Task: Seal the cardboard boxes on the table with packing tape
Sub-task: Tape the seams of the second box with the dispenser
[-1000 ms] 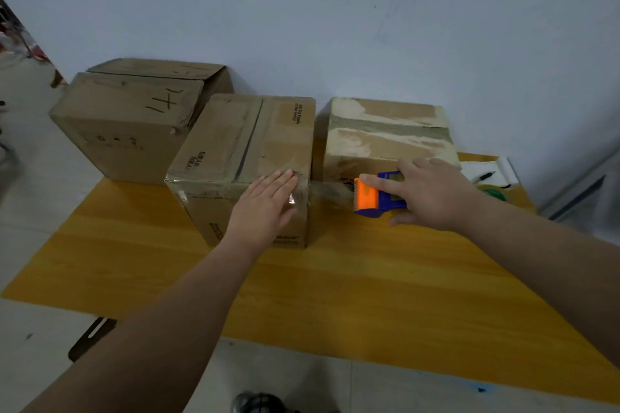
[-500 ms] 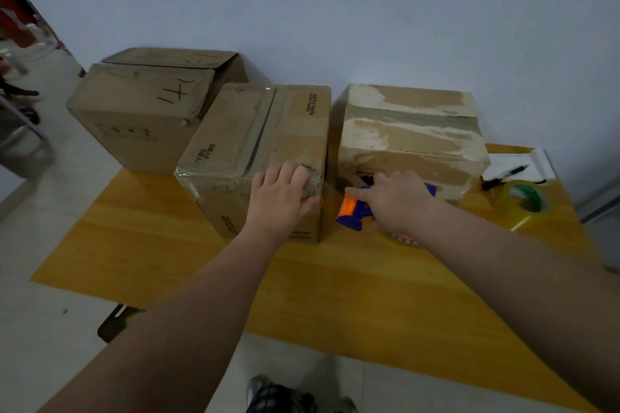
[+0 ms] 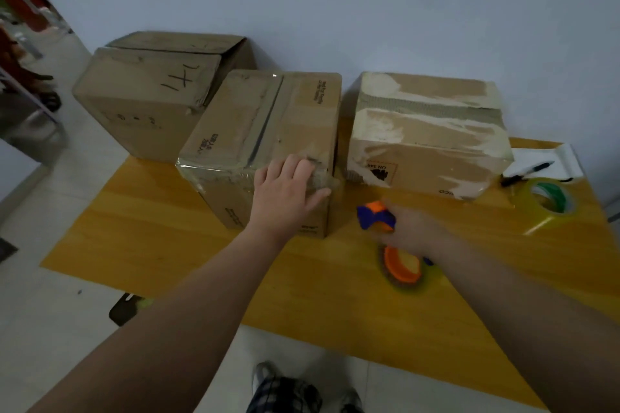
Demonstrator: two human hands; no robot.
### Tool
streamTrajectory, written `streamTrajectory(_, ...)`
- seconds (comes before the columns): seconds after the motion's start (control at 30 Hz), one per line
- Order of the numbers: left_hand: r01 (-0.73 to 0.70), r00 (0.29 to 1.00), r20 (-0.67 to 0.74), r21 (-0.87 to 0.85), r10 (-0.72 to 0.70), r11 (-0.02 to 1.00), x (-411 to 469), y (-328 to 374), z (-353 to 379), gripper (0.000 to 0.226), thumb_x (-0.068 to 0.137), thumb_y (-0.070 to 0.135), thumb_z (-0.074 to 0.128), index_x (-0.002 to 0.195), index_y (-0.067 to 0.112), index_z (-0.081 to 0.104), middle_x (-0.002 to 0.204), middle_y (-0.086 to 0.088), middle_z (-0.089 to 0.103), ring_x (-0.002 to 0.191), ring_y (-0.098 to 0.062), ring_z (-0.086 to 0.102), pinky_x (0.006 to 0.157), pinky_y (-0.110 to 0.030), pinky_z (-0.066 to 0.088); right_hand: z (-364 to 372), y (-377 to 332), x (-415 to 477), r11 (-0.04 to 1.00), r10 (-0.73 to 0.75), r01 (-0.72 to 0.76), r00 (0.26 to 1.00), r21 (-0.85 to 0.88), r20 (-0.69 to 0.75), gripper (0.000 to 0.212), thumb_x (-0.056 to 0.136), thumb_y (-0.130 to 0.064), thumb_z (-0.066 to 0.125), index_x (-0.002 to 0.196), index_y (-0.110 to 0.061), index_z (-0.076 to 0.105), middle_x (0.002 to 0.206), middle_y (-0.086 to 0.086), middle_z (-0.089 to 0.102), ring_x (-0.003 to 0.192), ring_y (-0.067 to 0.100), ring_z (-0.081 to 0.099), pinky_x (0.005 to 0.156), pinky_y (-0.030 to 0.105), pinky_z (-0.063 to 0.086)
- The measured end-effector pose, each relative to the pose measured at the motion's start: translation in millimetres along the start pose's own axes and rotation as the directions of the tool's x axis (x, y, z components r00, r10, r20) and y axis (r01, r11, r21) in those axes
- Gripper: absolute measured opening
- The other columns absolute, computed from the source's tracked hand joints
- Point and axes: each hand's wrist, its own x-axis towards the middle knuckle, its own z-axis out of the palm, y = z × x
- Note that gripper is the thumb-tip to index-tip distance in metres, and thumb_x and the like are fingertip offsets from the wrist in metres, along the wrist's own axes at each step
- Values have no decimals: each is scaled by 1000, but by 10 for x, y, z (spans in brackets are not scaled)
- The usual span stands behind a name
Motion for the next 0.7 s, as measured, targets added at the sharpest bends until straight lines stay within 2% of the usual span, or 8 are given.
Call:
streamTrajectory(0.07,25,999,33,-17,-25,1000,-5,18,-8,39,82,52,63,97,17,55,102,-3,58,92,-26,53,78,-39,40,55,71,92,894,132,-112,991,433,-18,89,90,-49,59,152,-19,3,97,9,60,65,18,52,53,27,39)
streamTrajectory(0.1,38,998,53,-23,-37,999,-2,24,-15,40,83,54,60,98,17,55,103,-3,57,94,-26,52,79,-40,39,104,77,156,794,195,-162,981,586,8,81,89,-48,61,149,-15,18,79,9,54,56,17,45,50,29,36)
streamTrajectory(0.17,52,995,91,-24,-50,998,14,29,-30,42,85,56,56,100,17,55,106,-3,56,96,-27,50,81,-40,37,218,58,268,637,282,-236,957,733,64,39,87,-50,62,97,-14,53,65,7,36,55,19,38,57,35,35)
streamTrajectory(0.23,54,993,110,-23,-51,998,8,32,-39,43,86,56,54,102,17,55,108,-3,56,98,-27,50,83,-40,37,353,40,350,547,318,-281,941,788,115,42,87,-53,60,73,-17,43,68,6,34,62,22,40,63,39,34)
streamTrajectory(0.5,69,993,103,-46,-64,997,-13,70,-85,41,85,51,59,103,15,55,112,-5,57,101,-28,51,85,-42,40,889,42,459,551,385,-321,917,770,107,52,92,-45,56,118,0,56,113,20,60,96,34,56,92,52,47)
streamTrajectory(0.57,60,991,119,-51,-53,997,-13,71,-105,40,86,50,58,104,14,55,113,-5,57,102,-28,51,86,-42,39,918,65,431,720,412,-305,910,624,-31,56,90,-44,60,126,-2,51,122,19,55,106,34,52,93,45,46)
streamTrajectory(0.63,61,989,138,-51,-53,997,-14,72,-121,40,87,50,57,105,14,55,113,-5,57,103,-28,51,86,-42,39,818,10,353,814,314,-96,903,573,-294,61,88,-43,63,138,-14,41,134,14,44,121,30,43,93,36,41)
streamTrajectory(0.7,79,987,145,-53,-71,995,-1,93,-124,42,87,51,57,105,13,56,112,-6,57,101,-30,51,86,-42,38,600,-157,256,589,164,140,944,796,-288,59,90,-44,61,140,-23,39,138,7,43,121,23,47,96,34,43)
